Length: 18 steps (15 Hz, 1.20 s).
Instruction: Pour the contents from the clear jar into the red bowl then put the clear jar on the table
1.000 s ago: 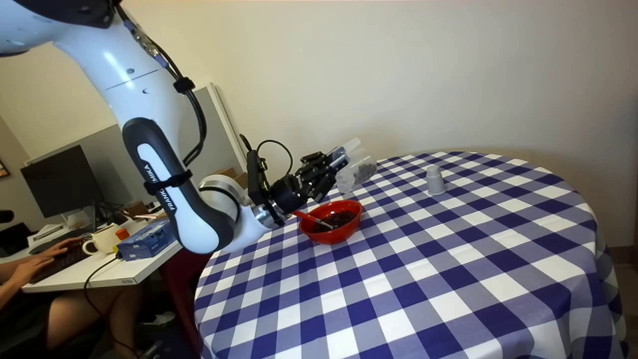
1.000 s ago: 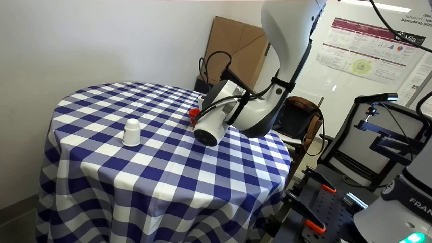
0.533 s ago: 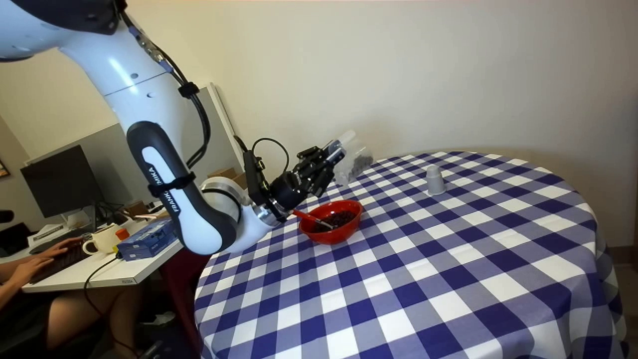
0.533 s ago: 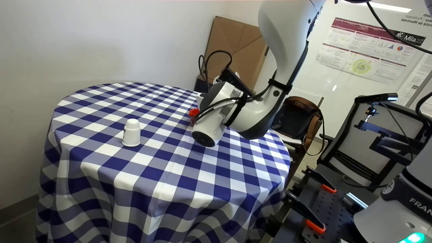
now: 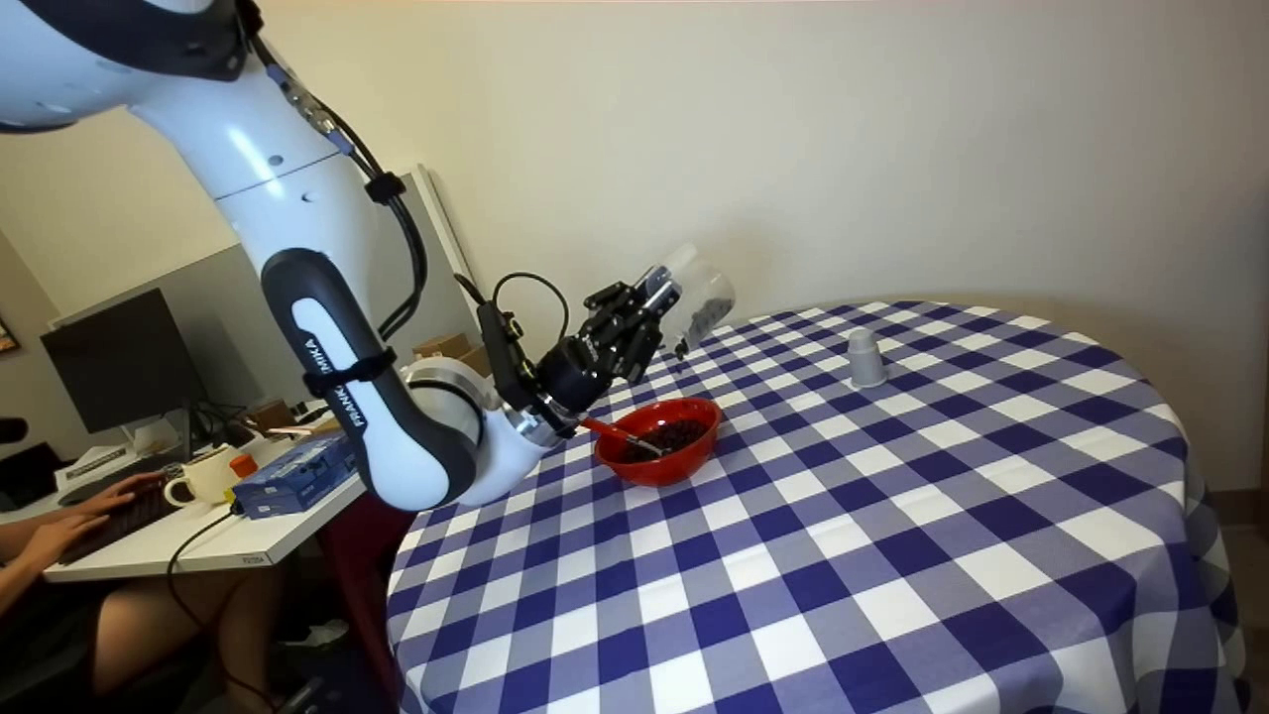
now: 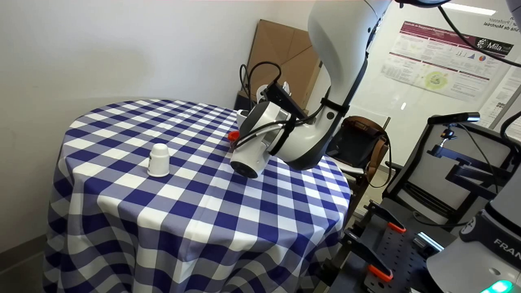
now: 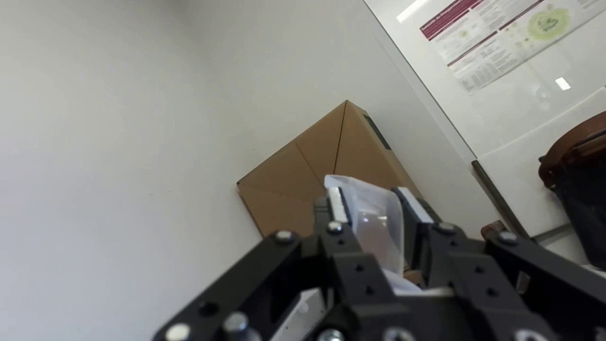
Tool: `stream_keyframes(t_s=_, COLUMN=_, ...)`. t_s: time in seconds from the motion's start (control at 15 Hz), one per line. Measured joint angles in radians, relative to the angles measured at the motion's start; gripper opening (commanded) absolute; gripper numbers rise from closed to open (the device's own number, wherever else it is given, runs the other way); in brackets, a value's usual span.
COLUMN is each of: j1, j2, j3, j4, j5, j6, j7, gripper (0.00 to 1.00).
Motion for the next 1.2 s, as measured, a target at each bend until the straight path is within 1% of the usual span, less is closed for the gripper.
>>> stream_keyframes(t_s=0.8, j1=0.017, j2=0.013, j3=0.012, j4=0.001, j5=-0.02, j6=-0.089, j7=0.063, gripper=0.11)
stream_keyframes(t_s=1.2, j1=0.018, j2=0.021, j3=0.015, j4=0.001, j5=-0.031, j6=-0.132, j7=0.118, gripper=0.11)
